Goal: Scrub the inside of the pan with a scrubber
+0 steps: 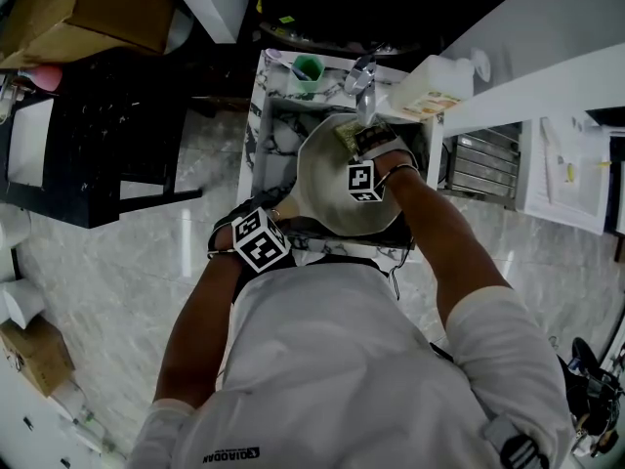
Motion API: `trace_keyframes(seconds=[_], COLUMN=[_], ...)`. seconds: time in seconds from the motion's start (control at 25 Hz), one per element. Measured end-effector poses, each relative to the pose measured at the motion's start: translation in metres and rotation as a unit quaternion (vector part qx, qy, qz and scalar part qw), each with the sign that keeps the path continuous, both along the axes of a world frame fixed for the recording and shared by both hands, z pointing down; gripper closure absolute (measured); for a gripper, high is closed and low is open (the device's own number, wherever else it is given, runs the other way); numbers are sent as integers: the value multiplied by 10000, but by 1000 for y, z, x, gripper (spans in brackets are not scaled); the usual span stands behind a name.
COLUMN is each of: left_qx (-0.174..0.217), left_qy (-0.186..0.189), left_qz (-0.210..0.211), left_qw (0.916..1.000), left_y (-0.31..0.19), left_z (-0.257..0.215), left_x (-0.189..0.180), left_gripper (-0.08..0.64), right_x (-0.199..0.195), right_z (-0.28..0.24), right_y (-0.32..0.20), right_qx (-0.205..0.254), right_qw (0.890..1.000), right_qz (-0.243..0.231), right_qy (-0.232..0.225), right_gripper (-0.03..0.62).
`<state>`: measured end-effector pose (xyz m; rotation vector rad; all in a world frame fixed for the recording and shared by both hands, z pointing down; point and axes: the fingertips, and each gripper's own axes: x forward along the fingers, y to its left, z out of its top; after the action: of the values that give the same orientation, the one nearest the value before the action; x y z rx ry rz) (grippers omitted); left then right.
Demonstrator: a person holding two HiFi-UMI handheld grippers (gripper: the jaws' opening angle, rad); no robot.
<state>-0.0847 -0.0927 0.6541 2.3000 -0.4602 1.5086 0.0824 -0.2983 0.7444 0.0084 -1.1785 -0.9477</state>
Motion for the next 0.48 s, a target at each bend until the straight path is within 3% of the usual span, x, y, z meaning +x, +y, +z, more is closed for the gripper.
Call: trace_keyframes(seconds=[0.48], left_qx=[4], left_qy=[28], left_qz=[-3], left_qw=[10000], left_y=[0], left_z=[-1], left_x=[1], left_gripper=[367], right_x=[41], right_z=[3], right_y=[10], right_qx=[-111], right_qw=[9969], right_qz=[663], right_qy=[397], right_gripper=[514])
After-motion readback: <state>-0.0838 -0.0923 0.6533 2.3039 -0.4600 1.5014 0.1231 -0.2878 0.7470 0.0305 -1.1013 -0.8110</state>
